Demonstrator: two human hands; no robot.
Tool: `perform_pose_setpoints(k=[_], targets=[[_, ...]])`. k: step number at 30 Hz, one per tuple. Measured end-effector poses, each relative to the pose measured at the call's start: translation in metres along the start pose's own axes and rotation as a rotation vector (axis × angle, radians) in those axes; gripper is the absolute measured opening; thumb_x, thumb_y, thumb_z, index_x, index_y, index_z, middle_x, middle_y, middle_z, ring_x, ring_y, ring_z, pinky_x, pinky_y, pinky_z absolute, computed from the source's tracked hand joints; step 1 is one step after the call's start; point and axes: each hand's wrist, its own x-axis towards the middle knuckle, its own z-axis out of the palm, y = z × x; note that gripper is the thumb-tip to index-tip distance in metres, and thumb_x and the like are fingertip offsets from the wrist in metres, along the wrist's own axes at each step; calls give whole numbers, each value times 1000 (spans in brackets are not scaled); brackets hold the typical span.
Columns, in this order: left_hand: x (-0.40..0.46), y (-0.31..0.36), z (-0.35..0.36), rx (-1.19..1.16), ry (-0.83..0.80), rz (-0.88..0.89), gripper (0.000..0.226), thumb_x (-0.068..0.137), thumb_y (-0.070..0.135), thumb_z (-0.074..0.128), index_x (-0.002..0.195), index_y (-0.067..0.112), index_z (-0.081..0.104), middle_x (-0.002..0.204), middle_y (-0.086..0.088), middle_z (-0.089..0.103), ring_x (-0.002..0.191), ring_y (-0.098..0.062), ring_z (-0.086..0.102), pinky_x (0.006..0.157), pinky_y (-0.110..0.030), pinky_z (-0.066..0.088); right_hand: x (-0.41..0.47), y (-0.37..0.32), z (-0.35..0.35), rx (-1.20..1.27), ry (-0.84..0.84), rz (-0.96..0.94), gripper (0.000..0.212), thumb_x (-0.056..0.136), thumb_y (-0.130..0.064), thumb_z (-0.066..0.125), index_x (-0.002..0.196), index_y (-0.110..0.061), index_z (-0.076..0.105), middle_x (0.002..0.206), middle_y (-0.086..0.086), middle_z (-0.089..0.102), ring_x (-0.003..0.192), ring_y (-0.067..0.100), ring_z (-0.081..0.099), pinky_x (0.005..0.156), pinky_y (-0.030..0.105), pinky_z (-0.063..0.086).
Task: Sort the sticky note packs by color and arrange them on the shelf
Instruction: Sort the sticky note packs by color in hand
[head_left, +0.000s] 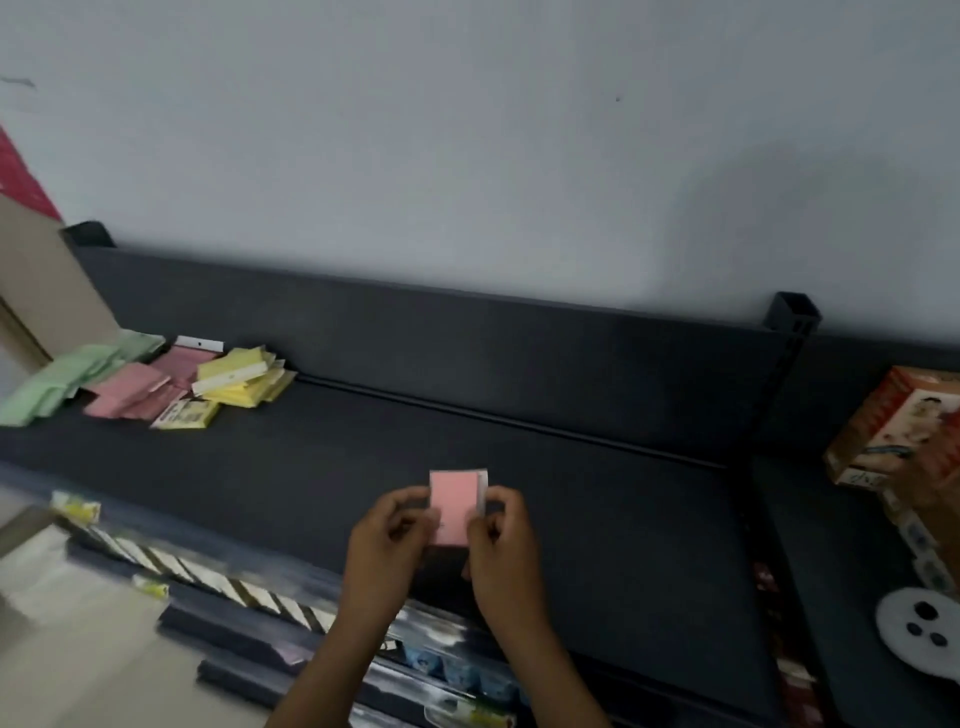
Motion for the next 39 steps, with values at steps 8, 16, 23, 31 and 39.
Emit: perform_pose_setpoints(k=[8, 16, 23, 31, 39], targets=[[14, -19, -109, 1, 109, -2, 19, 93, 10, 69, 107, 21, 71, 92, 3, 77, 80, -16, 73, 66, -26, 59, -13, -14, 108, 6, -75, -16, 8, 98, -31, 59, 103, -37, 56, 82, 1, 69, 63, 14, 64, 58, 38, 55], [14, -44, -213, -4, 266, -45, 20, 94, 11, 68, 107, 25, 72, 91, 5, 76, 76, -15, 71, 60, -25, 56, -31, -26, 211, -64, -204, -24, 6, 95, -32, 63, 100, -33, 59, 81, 0, 70, 68, 17, 67, 61, 40, 57], [21, -49, -298, -10, 352, -36, 21, 94, 10, 68, 110, 23, 71, 87, -3, 74, 72, -12, 69, 57, -17, 52, -45, -49, 290, -105, -263, -44, 8, 93, -24, 69, 97, -27, 63, 87, -7, 69, 78, 0, 65, 62, 19, 54], [22, -59, -400, -1, 382, -62, 32, 93, 5, 67, 116, 27, 69, 89, -1, 74, 77, -19, 70, 63, -24, 56, -69, -72, 390, -124, -280, -92, 11, 91, -20, 71, 101, -23, 66, 96, -9, 67, 82, 2, 64, 56, 10, 48], [12, -63, -469, 13, 545, -95, 28, 90, 6, 71, 110, 25, 69, 102, 7, 71, 83, -13, 69, 63, -18, 56, -95, -79, 463, -125, -361, -110, 17, 89, -25, 72, 105, -26, 64, 103, -10, 66, 90, 7, 66, 55, 16, 55]])
